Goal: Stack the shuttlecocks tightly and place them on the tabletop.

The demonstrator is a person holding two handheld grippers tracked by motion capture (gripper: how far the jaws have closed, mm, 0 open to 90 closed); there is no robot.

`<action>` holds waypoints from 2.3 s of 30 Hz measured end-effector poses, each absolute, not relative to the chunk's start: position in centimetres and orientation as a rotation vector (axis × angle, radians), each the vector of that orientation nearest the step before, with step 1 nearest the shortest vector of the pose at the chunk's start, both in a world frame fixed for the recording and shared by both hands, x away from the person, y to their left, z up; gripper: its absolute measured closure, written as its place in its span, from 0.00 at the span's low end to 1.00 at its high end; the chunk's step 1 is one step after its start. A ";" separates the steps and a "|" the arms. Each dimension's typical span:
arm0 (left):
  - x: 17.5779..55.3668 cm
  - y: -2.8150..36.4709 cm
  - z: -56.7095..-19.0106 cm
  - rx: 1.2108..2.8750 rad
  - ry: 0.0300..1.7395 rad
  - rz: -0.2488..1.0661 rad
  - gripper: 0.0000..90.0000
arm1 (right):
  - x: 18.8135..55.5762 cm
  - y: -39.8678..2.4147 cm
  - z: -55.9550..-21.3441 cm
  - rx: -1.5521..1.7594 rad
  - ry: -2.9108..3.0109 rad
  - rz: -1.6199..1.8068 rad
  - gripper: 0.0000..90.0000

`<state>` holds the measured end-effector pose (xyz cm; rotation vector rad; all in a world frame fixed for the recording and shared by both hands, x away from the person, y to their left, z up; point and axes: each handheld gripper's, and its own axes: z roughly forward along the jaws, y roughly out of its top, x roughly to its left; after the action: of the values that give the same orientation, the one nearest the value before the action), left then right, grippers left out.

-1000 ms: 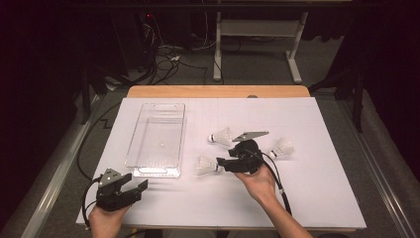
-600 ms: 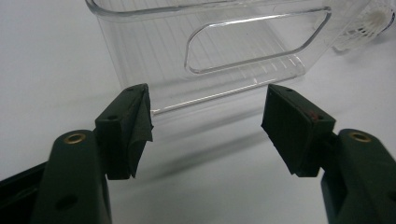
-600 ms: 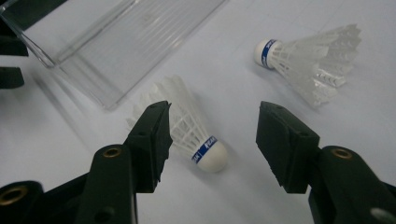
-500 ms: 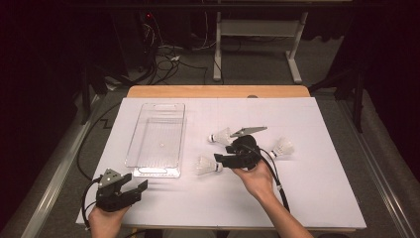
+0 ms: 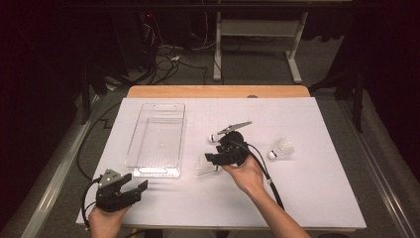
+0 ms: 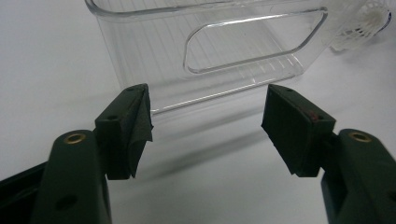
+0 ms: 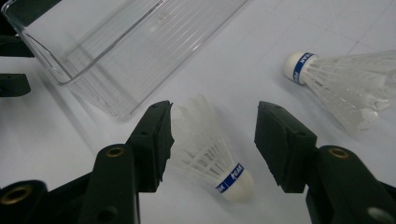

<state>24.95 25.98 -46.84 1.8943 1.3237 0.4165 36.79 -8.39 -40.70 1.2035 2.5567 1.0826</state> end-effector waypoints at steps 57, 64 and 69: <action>25.3 26.5 -46.9 1.885 1.328 0.412 0.37 | 39.0 -3.6 -41.5 1.081 2.698 0.645 0.98; 25.4 26.5 -46.9 1.887 1.334 0.410 0.37 | 39.1 -4.6 -41.0 1.083 2.682 0.715 0.99; 25.3 26.4 -46.9 1.889 1.326 0.415 0.37 | 38.8 -4.5 -40.7 1.063 2.680 0.766 0.99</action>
<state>25.30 26.40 -46.91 1.8888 1.3264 0.4146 38.82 -4.54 -40.75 1.0632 2.6802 0.7661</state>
